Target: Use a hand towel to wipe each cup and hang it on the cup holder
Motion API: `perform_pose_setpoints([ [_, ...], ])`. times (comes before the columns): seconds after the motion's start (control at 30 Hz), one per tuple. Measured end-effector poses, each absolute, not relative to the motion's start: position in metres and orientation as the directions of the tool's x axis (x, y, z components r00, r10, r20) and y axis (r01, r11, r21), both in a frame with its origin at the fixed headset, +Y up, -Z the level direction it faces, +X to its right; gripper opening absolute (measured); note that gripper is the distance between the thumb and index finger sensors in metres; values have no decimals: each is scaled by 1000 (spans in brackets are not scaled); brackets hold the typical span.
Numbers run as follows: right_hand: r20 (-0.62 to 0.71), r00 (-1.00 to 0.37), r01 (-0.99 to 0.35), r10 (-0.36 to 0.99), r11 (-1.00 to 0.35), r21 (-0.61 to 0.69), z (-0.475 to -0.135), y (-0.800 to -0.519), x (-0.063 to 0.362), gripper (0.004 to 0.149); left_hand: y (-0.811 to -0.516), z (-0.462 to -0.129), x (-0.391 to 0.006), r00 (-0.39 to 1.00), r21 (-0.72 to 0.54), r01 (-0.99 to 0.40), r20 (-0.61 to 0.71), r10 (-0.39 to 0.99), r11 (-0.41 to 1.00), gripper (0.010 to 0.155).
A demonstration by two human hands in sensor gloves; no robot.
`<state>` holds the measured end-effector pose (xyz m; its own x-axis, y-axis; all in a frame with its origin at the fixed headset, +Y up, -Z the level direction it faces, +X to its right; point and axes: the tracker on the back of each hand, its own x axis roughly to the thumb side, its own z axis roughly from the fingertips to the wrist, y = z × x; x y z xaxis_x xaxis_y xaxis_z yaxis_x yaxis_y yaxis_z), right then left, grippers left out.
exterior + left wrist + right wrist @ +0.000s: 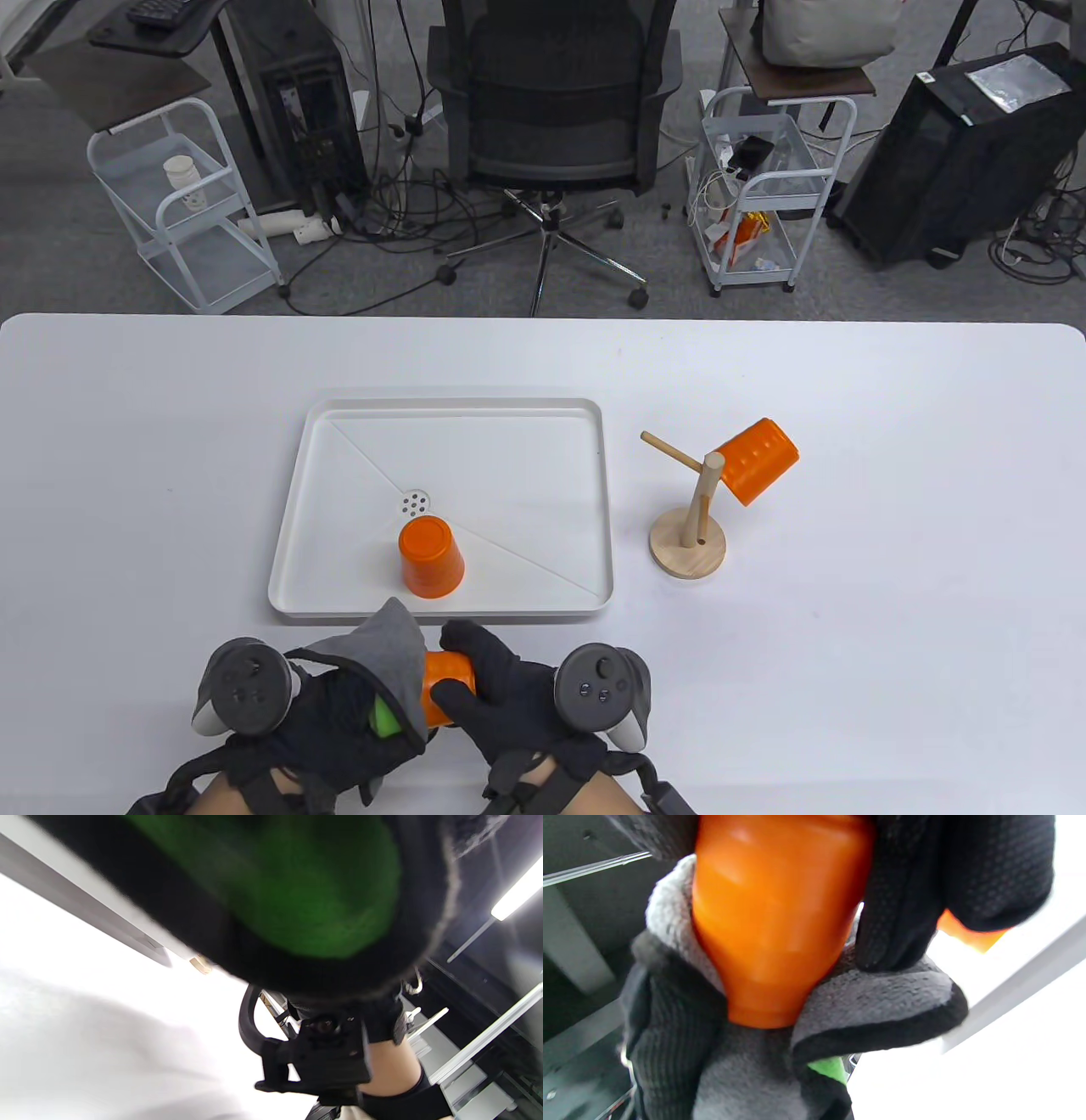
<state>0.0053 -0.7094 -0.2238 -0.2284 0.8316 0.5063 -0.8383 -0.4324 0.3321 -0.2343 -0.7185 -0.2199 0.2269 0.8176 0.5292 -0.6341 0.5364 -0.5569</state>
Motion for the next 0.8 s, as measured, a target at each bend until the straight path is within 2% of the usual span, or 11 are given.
perform_pose_setpoints([
  [0.37,730,-280,-779,623,-592,207,-211,-695,-1,76,-730,-229,-238,57,-658,-692,359,932,296,86],
  [0.8,850,-344,-711,399,-701,41,-202,-680,-6,74,-732,-232,-240,-13,-676,-709,297,955,201,87],
])
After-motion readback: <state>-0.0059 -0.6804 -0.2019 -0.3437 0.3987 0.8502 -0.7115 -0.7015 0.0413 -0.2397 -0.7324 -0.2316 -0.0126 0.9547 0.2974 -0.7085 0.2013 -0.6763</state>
